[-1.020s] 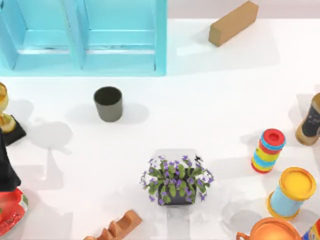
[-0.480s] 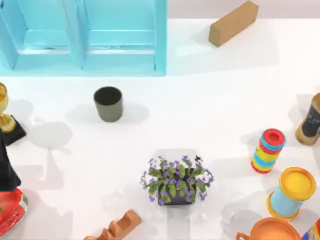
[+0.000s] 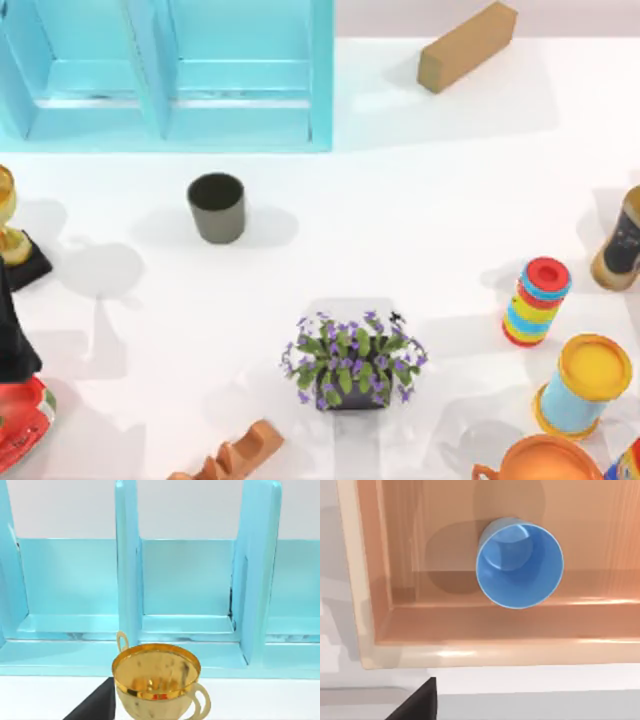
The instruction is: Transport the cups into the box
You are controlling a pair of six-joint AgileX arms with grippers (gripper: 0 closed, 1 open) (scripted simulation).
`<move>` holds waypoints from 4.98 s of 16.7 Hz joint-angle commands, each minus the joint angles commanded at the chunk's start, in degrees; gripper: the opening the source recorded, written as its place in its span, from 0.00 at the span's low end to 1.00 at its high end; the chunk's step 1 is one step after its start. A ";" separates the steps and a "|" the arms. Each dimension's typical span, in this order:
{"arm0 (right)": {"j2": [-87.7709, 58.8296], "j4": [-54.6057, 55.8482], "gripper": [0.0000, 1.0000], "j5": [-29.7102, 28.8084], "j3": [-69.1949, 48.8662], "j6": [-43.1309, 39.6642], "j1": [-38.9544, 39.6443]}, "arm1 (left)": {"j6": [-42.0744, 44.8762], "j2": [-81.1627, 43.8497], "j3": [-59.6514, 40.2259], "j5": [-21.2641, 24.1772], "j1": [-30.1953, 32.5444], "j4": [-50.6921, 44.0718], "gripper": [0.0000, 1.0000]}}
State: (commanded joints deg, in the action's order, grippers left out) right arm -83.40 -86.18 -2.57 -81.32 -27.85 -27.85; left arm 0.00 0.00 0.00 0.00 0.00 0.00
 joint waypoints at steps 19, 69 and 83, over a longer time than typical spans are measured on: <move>-56.71 1.87 1.00 -15.71 -64.70 59.70 64.03 | 0.00 0.00 0.00 0.00 0.00 0.00 1.00; -83.38 17.20 0.00 -19.21 -84.71 72.58 75.07 | 0.00 0.00 0.00 0.00 0.00 0.00 1.00; -50.51 27.46 0.00 -16.29 -43.58 65.10 67.61 | 0.00 0.00 0.00 0.00 0.00 0.00 1.00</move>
State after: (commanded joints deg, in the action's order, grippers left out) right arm -133.91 -58.71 -18.86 -124.90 37.25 39.76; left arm 0.00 0.00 0.00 0.00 0.00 0.00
